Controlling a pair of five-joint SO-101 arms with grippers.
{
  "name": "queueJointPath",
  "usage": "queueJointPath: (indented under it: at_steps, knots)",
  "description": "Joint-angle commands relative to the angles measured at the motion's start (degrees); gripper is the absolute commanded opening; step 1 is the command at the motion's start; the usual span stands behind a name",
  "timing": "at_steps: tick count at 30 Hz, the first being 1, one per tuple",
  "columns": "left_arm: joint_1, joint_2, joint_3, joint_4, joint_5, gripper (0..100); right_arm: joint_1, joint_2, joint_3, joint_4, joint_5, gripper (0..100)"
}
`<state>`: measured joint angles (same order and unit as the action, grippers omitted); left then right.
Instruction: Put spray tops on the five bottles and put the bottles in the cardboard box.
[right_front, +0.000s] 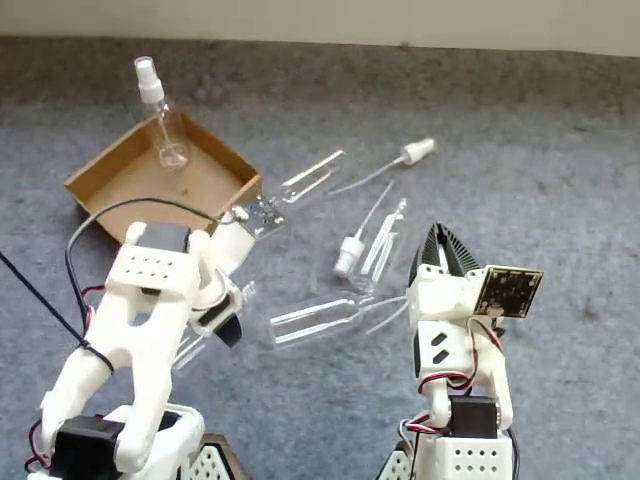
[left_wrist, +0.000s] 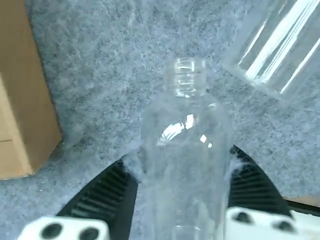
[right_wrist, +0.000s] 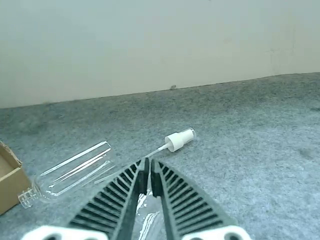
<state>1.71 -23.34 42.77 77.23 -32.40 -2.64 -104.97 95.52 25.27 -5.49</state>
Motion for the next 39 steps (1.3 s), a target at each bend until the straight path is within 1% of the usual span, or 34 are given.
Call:
queueJointPath:
  at_steps: [1, 3, 7, 12, 14, 18, 22, 27, 28, 30, 32, 36, 39]
  knots:
    - [-0.75, -1.71, 4.09, -5.89, -0.53, 17, -0.66, -0.04, 6.81, -0.48, 0.62, 0.5]
    - [-0.84, -1.71, 5.58, -7.74, -0.53, 17, -0.66, -0.04, 6.81, -0.48, 0.62, 0.5]
    - [-0.57, -1.63, 6.11, -7.82, -0.62, 18, -0.66, -0.04, 6.81, -0.48, 0.62, 0.5]
    - [-0.84, -1.63, 5.93, -7.82, -0.62, 30, -0.66, -0.04, 6.81, -0.48, 0.62, 0.5]
    - [-0.84, -1.63, 5.93, -7.82, -0.62, 32, -0.66, -0.04, 6.81, -0.48, 0.62, 0.5]
    - [-0.48, -1.63, 5.93, -8.18, -0.7, 33, -0.66, -0.04, 6.81, -0.48, 0.62, 0.5]
    - [-0.48, -1.54, 4.97, -8.18, -4.66, 33, -0.66, -0.04, 6.81, -0.48, 0.62, 0.5]
    - [-0.31, -1.45, 4.18, -7.82, -4.57, 33, -0.66, -0.04, 6.81, -0.48, 0.62, 0.5]
    - [-0.31, -1.45, 4.18, -7.82, -4.31, 33, -0.66, -0.04, 6.81, -0.48, 0.62, 0.5]
    - [-0.22, -1.45, 4.18, -7.82, -1.32, 33, -0.66, -0.04, 6.81, -0.48, 0.62, 0.5]
    - [1.71, -0.84, 4.09, -7.74, 1.67, 33, -0.66, -0.04, 6.81, -0.48, 0.62, 0.5]
    - [6.37, 4.09, 3.12, -7.91, 4.92, 33, -0.66, -0.04, 6.81, -0.48, 0.62, 0.5]
    - [6.46, 9.1, 0.04, -8.18, 6.59, 33, -0.66, -0.04, 6.81, -0.48, 0.62, 0.5]
